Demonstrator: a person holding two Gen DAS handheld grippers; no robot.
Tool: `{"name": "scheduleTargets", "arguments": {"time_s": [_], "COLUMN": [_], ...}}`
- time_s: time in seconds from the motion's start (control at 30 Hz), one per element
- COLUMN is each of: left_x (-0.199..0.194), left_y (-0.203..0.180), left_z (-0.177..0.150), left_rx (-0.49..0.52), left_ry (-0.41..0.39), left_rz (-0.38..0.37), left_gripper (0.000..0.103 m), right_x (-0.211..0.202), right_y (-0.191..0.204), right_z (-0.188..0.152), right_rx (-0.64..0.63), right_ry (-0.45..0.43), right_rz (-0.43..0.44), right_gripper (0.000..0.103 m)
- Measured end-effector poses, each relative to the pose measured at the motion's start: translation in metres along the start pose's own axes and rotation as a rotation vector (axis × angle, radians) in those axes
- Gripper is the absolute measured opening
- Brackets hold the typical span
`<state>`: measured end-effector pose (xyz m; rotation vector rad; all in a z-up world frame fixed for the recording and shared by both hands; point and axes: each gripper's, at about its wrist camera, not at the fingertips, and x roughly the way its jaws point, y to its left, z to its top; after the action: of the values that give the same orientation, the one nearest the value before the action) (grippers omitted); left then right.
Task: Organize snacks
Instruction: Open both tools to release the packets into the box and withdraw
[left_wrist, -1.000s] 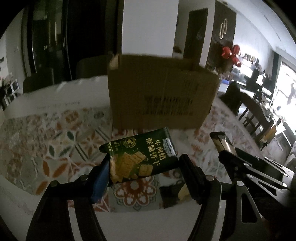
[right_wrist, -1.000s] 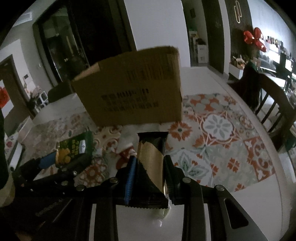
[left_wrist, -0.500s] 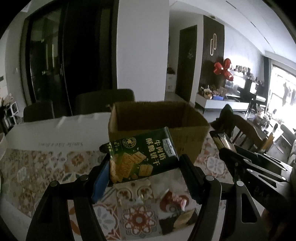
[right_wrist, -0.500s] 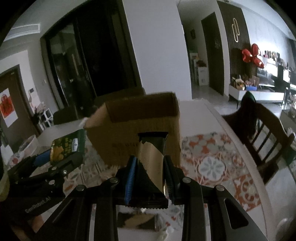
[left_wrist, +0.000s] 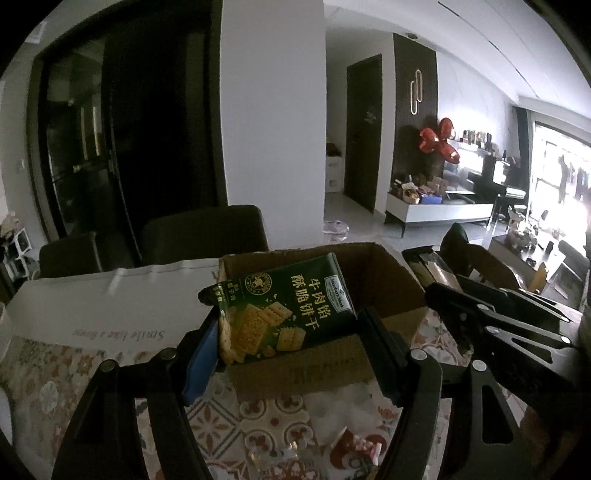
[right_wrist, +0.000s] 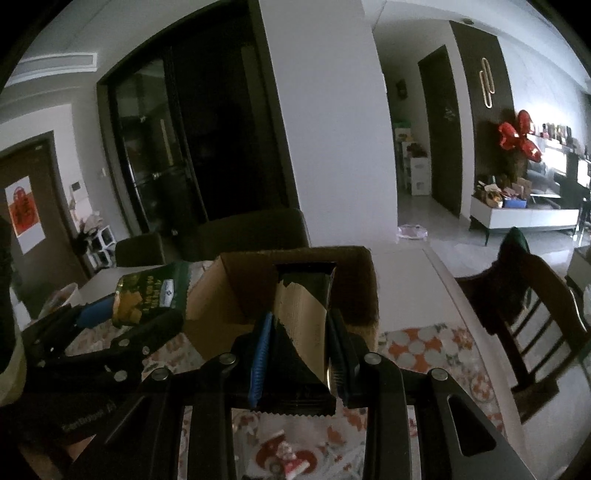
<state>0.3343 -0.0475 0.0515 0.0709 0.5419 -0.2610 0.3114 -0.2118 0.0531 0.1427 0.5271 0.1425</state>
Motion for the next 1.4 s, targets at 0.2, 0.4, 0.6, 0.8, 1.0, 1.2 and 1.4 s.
{"name": "scheduleTargets", "arguments": {"time_s": [0.2, 0.4, 0.6, 0.8, 1.0, 1.2, 1.4], "left_x": [0.027, 0.060, 0.090, 0.108, 0.098, 0.061, 0.019], "left_y": [0.005, 0.009, 0.013, 0.010, 0.013, 0.011, 0.008], "left_z": [0.017, 0.029, 0.032, 0.035, 0.031, 0.018, 0.003], "left_rx": [0.004, 0.015, 0.032, 0.051, 0.055, 0.122, 0.162], "left_ry": [0.017, 0.066, 0.117, 0.161, 0.138, 0.054, -0.010], "left_rz": [-0.022, -0.024, -0.035, -0.013, 0.046, 0.086, 0.092], "left_gripper": [0.071, 0.072, 0.072, 0.082, 0.093, 0.098, 0.098], "right_x": [0.025, 0.053, 0.081, 0.097, 0.094, 0.070, 0.044], "right_y": [-0.003, -0.009, -0.015, -0.020, -0.029, -0.022, -0.010], "right_z": [0.020, 0.033, 0.033, 0.030, 0.030, 0.025, 0.016], "right_rx": [-0.012, -0.029, -0.045, -0.039, 0.001, -0.026, -0.042], "right_ry": [0.021, 0.048, 0.093, 0.126, 0.115, 0.085, 0.067], "right_rz": [0.009, 0.009, -0.005, -0.009, -0.086, -0.112, -0.082], "right_gripper": [0.031, 0.031, 0.031, 0.032, 0.061, 0.061, 0.061]}}
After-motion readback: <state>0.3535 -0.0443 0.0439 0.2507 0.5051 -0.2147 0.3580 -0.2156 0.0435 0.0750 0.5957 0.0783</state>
